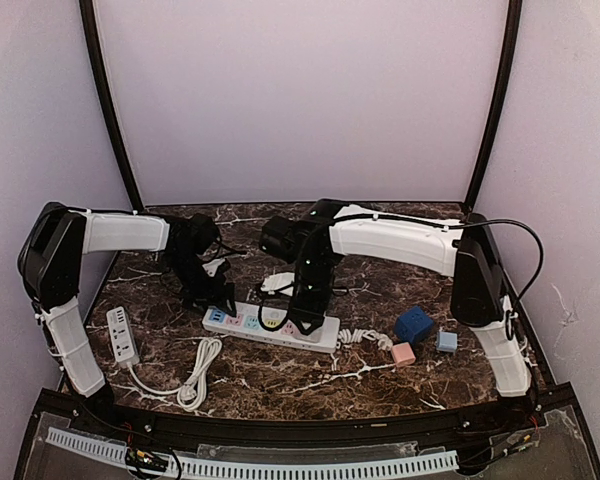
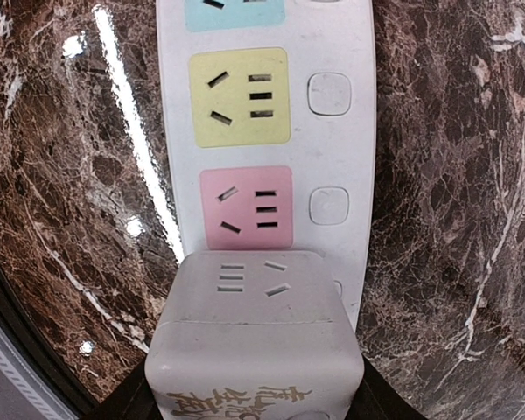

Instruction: Insert the plug

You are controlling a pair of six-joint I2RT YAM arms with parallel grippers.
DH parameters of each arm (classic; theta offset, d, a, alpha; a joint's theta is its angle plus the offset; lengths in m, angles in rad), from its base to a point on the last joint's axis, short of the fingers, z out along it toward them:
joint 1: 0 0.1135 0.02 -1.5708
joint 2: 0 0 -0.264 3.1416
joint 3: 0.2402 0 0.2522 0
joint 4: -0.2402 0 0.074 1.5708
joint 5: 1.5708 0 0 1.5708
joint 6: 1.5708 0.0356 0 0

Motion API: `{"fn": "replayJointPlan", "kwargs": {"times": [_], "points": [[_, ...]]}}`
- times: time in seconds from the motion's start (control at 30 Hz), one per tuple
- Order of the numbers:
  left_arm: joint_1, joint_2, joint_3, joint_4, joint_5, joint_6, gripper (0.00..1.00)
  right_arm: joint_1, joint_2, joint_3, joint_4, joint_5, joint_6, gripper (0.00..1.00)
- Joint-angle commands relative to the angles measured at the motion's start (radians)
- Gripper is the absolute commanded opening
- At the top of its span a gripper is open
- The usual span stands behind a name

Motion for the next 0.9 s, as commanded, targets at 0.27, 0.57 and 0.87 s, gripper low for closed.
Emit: {"fn": "replayJointPlan", "kwargs": {"times": [0.27, 0.57, 0.87], "points": [[-0.030, 0.056, -0.012, -0.012, 0.102, 0.023, 0.75, 0.021, 0.177, -0.048, 0.275, -0.058, 0.055, 0.00], [-0.030, 0.055, 0.001, -0.013, 0.105, -0.004, 0.75, 0.030, 0.105, -0.242, 0.436, -0.067, 0.070, 0.00], [-0.030, 0.059, 0.020, -0.025, 0.096, -0.029, 0.74, 0.036, 0.061, -0.368, 0.483, -0.069, 0.056, 0.00]]}}
